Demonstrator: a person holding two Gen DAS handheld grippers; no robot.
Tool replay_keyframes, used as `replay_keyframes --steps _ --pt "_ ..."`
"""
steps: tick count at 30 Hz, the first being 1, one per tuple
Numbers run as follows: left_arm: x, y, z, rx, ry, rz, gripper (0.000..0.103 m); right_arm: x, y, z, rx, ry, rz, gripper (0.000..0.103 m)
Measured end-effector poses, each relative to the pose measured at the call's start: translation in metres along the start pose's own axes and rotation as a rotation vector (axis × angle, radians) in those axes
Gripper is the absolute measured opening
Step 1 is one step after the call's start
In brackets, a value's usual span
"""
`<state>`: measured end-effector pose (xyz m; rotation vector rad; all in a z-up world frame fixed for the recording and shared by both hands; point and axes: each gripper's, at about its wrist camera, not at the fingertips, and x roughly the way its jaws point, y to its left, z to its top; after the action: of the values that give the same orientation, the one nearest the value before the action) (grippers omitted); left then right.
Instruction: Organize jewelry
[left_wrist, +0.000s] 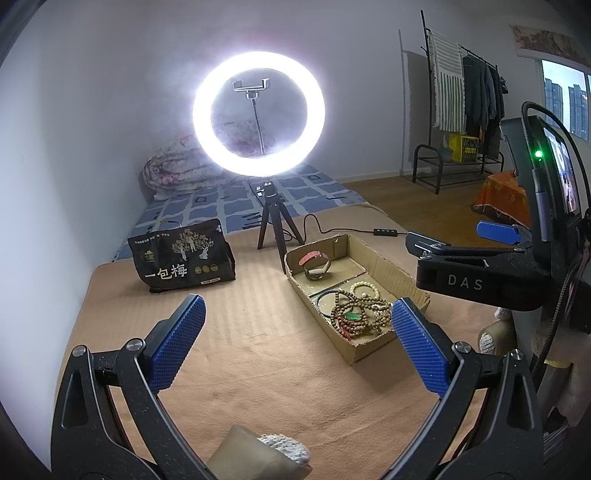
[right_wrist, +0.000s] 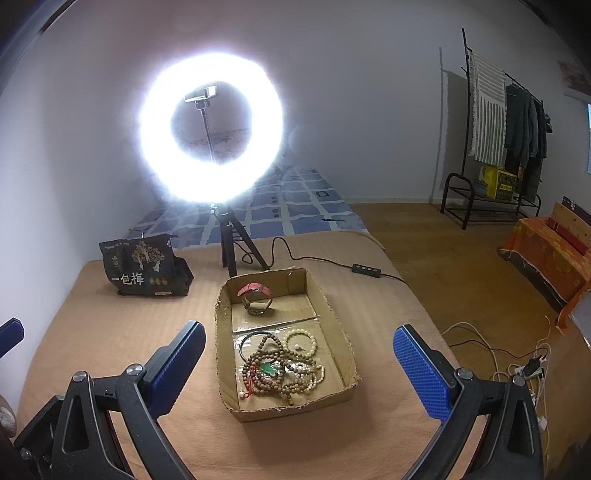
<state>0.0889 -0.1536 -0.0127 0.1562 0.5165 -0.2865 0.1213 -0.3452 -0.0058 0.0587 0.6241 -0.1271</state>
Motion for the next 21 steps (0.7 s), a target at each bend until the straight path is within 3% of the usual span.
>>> replay_keyframes --steps 21 --pt "-0.0025 0.0028 0.0008 0.008 -0.008 0.038 0.102 0.0016 -0.0023 -0.0005 0.001 0.003 -0.006 0.103"
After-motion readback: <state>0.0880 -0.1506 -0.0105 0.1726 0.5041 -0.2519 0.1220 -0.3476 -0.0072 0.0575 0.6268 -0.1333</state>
